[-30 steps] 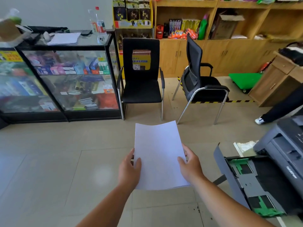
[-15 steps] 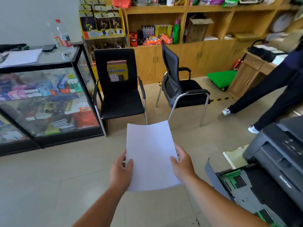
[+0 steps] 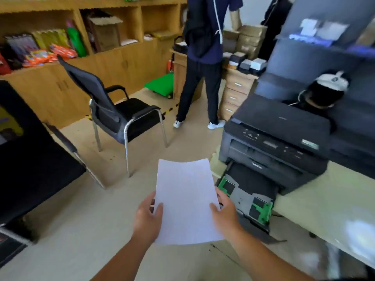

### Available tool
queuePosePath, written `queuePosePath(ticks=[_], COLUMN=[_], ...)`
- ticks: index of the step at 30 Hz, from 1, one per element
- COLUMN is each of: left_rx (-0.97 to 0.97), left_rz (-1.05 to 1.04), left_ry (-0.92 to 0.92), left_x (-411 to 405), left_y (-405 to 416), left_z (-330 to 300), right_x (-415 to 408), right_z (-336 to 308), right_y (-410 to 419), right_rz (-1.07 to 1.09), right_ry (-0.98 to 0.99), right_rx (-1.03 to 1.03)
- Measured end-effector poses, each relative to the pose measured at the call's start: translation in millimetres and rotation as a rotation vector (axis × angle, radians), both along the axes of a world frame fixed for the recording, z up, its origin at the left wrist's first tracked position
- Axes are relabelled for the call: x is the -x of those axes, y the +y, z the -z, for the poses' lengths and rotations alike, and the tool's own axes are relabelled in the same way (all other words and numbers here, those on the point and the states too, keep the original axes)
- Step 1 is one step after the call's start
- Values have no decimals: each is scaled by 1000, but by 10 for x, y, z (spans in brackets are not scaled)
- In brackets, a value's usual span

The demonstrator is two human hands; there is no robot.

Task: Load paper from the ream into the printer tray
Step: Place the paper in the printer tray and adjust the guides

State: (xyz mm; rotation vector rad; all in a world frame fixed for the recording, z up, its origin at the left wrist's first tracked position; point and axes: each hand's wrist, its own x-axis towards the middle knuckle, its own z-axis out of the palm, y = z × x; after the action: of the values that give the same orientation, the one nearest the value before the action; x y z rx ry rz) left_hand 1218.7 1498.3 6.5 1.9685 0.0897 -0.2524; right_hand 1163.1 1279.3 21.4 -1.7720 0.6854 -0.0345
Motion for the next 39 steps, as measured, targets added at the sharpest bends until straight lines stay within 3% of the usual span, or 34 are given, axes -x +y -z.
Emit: queuePosePath(ticks=[6, 12, 26, 39], left_rx=[-29, 1, -39, -143], left_rz=[308, 481, 622, 651], left_ry=[-22, -20, 31, 71], left_x=[-79, -48, -329, -650], left_y=[-558, -1030, -1698, -2200], left_z=[25, 41, 241, 650], right_x=[598, 905, 880, 513], right_z=[98, 149, 334, 794], right_y=[-291, -524, -1005, -1571], right_rz=[336, 524, 634, 598], right_ry=[53, 107, 129, 231], right_rx=[-9, -19, -21, -95])
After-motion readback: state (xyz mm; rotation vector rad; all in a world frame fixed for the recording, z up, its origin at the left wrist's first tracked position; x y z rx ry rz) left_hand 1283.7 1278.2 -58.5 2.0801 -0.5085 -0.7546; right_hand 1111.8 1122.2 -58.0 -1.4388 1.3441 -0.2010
